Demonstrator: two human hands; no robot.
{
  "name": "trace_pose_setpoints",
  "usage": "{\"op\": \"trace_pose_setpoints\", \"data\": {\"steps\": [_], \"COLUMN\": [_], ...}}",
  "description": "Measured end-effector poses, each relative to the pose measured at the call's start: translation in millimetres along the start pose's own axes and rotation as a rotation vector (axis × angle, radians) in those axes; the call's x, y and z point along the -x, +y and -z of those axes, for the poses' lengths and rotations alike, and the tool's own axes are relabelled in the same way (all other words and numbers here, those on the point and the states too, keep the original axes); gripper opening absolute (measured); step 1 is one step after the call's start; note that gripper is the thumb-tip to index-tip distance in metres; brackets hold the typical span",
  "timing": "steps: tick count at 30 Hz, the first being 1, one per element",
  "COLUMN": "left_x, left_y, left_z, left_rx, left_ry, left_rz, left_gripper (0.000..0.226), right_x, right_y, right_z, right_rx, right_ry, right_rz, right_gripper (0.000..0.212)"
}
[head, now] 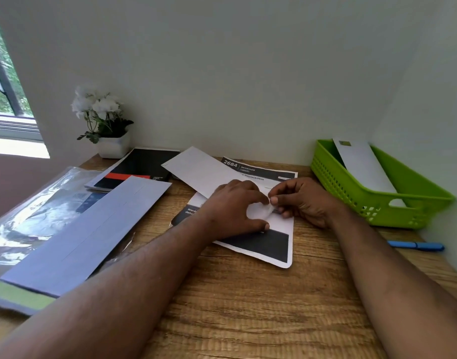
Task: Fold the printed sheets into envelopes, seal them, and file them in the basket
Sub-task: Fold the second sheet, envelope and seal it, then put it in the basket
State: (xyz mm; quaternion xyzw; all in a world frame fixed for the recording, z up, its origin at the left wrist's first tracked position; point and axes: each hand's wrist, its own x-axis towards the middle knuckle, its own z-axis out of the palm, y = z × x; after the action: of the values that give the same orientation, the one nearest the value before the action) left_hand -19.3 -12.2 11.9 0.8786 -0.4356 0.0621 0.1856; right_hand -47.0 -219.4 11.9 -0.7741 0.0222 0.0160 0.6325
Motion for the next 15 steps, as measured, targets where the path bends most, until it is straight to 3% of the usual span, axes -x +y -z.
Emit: {"op": "trace_pose_setpoints", "data": {"steps": [7,10,15], "left_x": [3,2,1], "left_y": [7,11,12], "left_z": [3,3,3], "left_rx": [0.036,-0.073,-0.385], "left_ry": [0.048,0.073,0.226], "left_rz": [-0.048,-0.088,-0.108], "left_gripper": [0.035,0.028,0.037], "right_x": [0,1,-1], "right_y": [-4,-6,-9], "right_z": [-7,-8,-12], "right_rx": [0.072,0.029,-0.114], "right_ry": [0.078,0.103,0.186], "right_rz": [0.025,0.019,0.057], "right_gripper": [0.022,0.021,0.012]}}
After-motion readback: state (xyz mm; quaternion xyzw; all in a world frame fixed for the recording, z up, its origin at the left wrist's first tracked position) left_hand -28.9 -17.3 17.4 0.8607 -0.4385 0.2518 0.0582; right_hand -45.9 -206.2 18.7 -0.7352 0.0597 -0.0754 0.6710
